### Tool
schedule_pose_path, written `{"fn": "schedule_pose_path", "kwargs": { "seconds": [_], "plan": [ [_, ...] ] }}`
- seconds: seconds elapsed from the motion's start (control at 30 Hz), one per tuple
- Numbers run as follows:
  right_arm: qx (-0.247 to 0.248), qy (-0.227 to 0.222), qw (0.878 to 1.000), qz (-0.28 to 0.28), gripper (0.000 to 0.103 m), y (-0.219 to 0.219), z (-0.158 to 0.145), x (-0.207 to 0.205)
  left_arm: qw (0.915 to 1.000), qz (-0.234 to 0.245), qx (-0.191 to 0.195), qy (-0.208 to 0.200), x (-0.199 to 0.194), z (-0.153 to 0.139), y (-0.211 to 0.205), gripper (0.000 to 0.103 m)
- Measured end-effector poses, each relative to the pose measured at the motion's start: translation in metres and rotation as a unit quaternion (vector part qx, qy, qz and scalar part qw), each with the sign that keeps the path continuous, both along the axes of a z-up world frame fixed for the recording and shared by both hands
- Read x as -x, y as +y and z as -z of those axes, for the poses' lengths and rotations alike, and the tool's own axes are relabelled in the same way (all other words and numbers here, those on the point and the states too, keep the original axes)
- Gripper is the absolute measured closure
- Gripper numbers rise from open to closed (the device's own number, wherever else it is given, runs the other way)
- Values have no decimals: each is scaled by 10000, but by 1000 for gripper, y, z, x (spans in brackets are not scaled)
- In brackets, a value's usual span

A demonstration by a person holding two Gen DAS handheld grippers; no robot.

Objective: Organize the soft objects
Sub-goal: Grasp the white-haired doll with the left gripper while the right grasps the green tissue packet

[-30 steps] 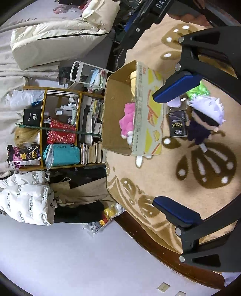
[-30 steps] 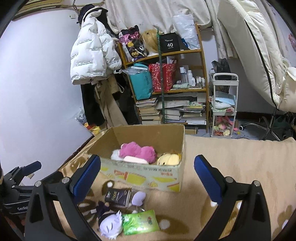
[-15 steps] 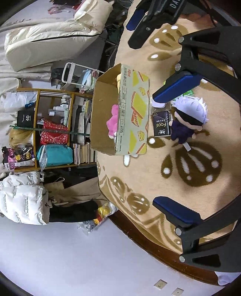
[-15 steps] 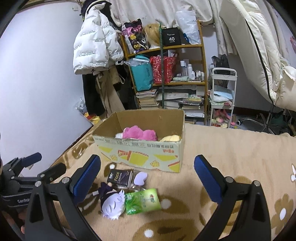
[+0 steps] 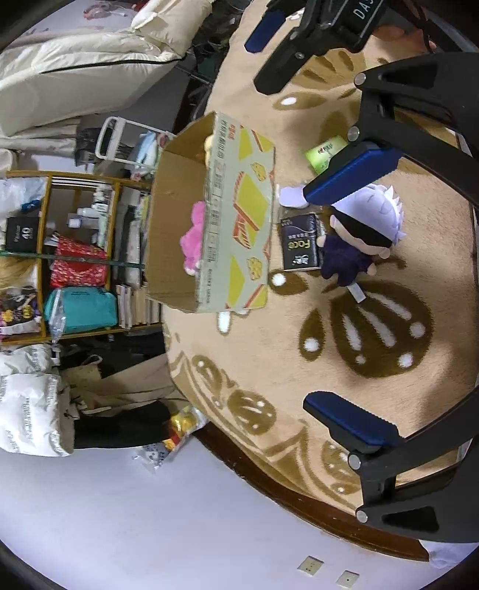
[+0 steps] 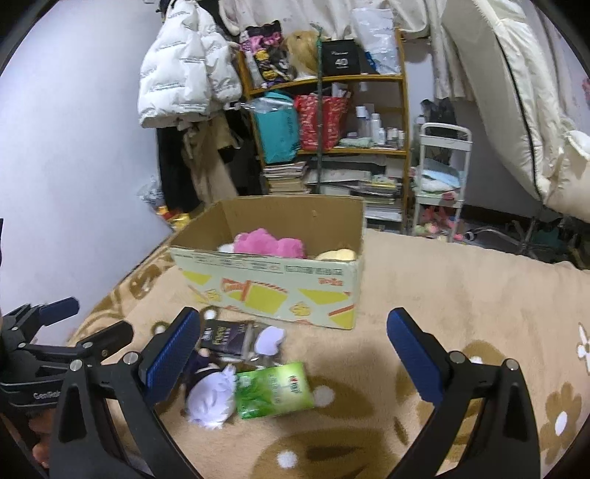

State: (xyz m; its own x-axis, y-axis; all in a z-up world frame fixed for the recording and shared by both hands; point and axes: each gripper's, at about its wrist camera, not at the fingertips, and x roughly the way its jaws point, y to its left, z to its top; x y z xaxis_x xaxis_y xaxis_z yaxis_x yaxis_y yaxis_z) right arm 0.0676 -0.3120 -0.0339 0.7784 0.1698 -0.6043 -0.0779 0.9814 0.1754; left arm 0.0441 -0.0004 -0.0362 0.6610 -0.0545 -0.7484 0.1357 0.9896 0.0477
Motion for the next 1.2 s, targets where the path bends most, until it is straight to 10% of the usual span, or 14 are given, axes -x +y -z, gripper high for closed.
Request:
{"fn": "schedule_pose_path", "kwargs": {
  "seconds": [1.2],
  "plan": [
    [-294, 1461, 9888, -74, 0, -2, 55, -45, 9887, 815, -237, 1233, -18, 52, -42, 3]
  ]
}}
